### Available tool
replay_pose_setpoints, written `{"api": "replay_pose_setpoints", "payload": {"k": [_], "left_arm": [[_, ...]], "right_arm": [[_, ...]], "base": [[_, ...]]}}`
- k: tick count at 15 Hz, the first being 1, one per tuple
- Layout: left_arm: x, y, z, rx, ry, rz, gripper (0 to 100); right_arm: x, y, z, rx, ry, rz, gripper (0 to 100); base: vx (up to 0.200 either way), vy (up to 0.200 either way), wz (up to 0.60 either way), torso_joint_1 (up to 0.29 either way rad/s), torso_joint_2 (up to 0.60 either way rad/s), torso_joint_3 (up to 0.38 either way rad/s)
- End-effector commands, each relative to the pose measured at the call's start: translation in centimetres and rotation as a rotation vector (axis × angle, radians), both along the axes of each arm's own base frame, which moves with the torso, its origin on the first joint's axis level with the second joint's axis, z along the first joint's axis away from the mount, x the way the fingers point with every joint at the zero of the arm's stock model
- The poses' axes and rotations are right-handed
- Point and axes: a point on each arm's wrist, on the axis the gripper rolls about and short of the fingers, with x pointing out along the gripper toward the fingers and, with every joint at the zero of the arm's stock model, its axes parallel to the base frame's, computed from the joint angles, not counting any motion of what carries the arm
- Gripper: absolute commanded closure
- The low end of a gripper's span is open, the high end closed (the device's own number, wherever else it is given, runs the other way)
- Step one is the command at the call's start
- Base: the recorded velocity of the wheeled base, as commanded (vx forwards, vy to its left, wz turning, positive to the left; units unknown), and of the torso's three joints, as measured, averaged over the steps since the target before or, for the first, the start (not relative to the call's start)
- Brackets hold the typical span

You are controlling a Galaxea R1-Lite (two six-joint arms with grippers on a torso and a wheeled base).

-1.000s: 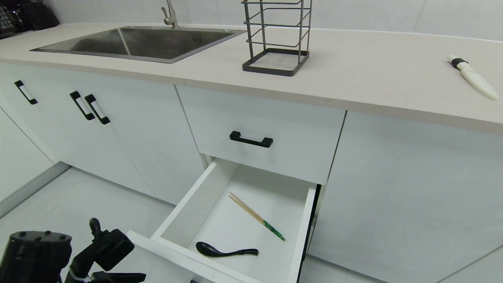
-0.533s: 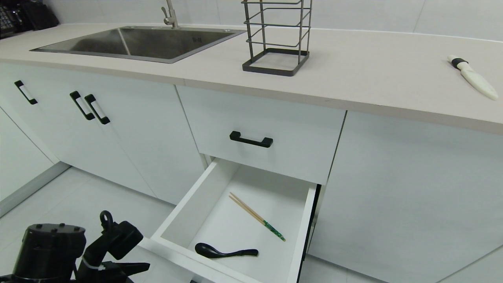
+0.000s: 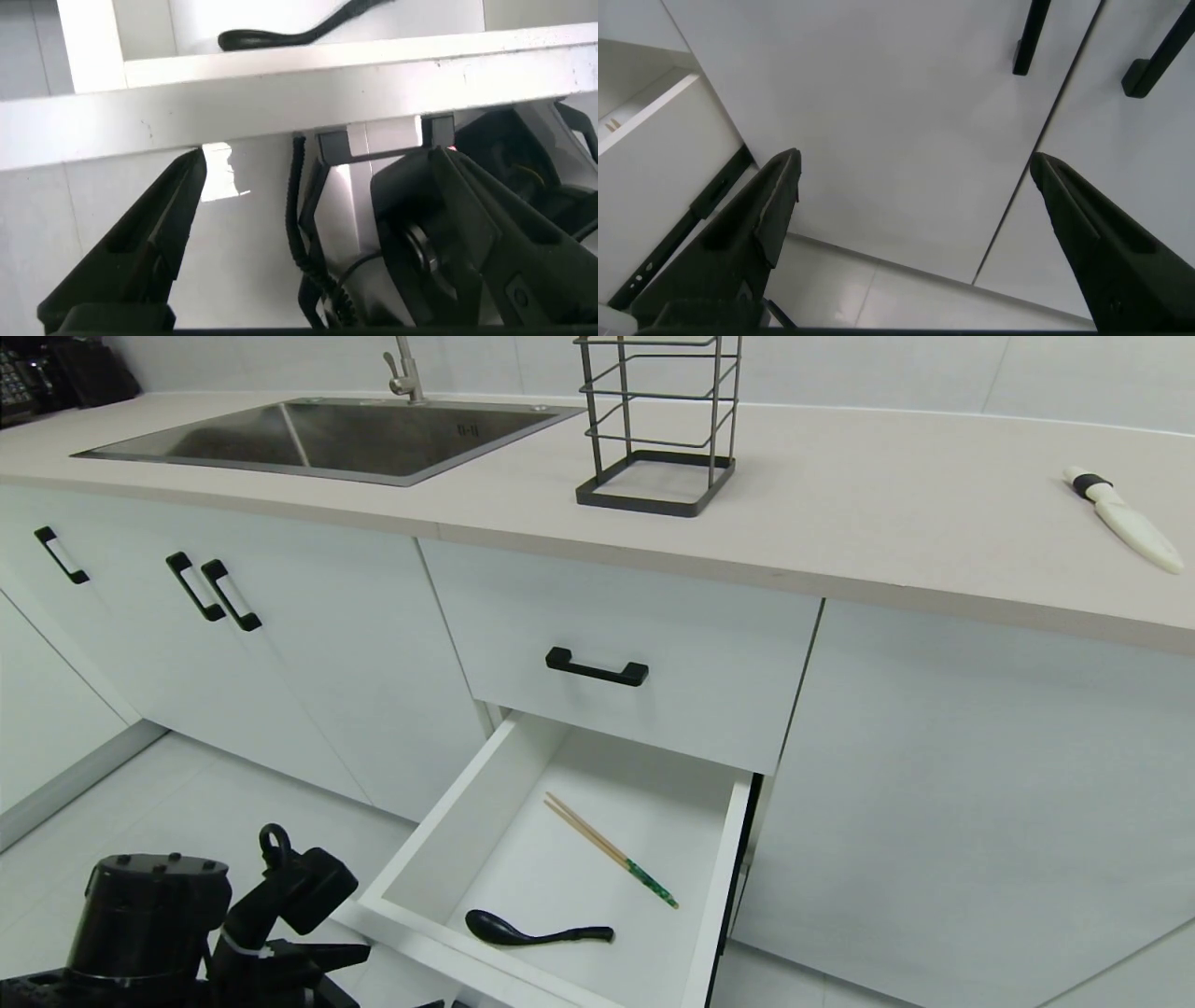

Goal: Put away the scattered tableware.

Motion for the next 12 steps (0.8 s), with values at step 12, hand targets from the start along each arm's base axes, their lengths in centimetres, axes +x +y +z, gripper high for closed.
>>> {"api": "replay_pose_setpoints", "payload": {"k": [12], "left_arm": [[4.7, -1.0, -2.5, 0.029, -0.147, -0.058, 0]], "right_arm": [[0.0, 0.0, 0.0, -0.001, 0.001, 0.0, 0]], "base": [[0.0, 0.0, 0.0, 0.0, 0.0, 0.0]]}}
